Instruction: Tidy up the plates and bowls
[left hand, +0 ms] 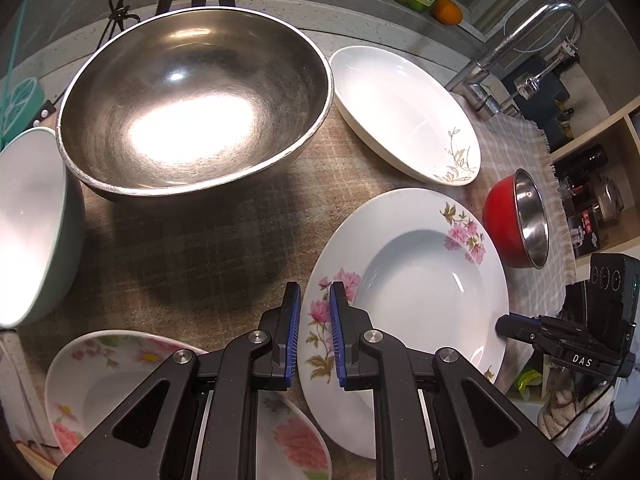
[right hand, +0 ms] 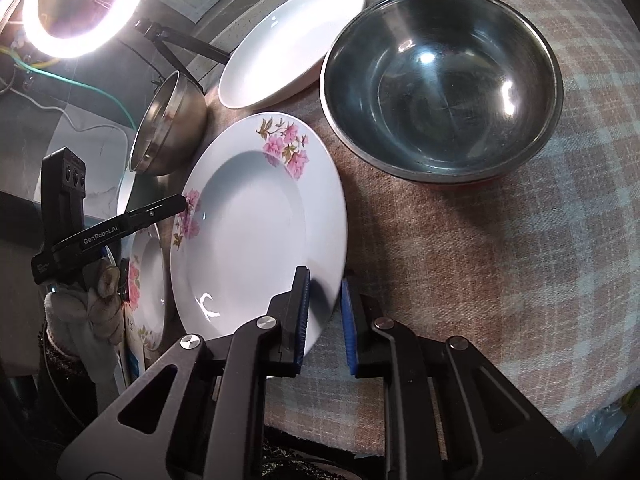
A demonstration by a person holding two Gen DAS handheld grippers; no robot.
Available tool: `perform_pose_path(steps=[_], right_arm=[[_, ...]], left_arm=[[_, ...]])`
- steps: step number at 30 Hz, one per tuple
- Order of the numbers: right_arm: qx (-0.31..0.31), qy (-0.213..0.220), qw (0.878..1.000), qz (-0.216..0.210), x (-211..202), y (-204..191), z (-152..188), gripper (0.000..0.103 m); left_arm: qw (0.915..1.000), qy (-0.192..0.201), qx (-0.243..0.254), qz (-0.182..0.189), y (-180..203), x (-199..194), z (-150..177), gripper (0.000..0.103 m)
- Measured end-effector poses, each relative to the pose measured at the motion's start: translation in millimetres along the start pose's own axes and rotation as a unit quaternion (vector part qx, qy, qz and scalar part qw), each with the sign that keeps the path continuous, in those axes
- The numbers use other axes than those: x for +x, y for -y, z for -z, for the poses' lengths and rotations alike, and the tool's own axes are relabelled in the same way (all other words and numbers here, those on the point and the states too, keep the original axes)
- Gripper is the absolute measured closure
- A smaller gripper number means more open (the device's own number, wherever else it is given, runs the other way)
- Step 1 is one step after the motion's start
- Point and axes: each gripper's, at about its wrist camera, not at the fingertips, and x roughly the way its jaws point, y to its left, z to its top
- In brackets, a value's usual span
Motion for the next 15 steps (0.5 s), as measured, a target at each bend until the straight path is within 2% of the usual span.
perform_pose_path(steps=[15], right_arm=[[-0.017, -0.017, 1.000, 0.013, -7, 5, 6, 0.087]], left_arm=[[1.0000, -0.001, -0.003, -0.005, 16, 0, 18, 0.090]])
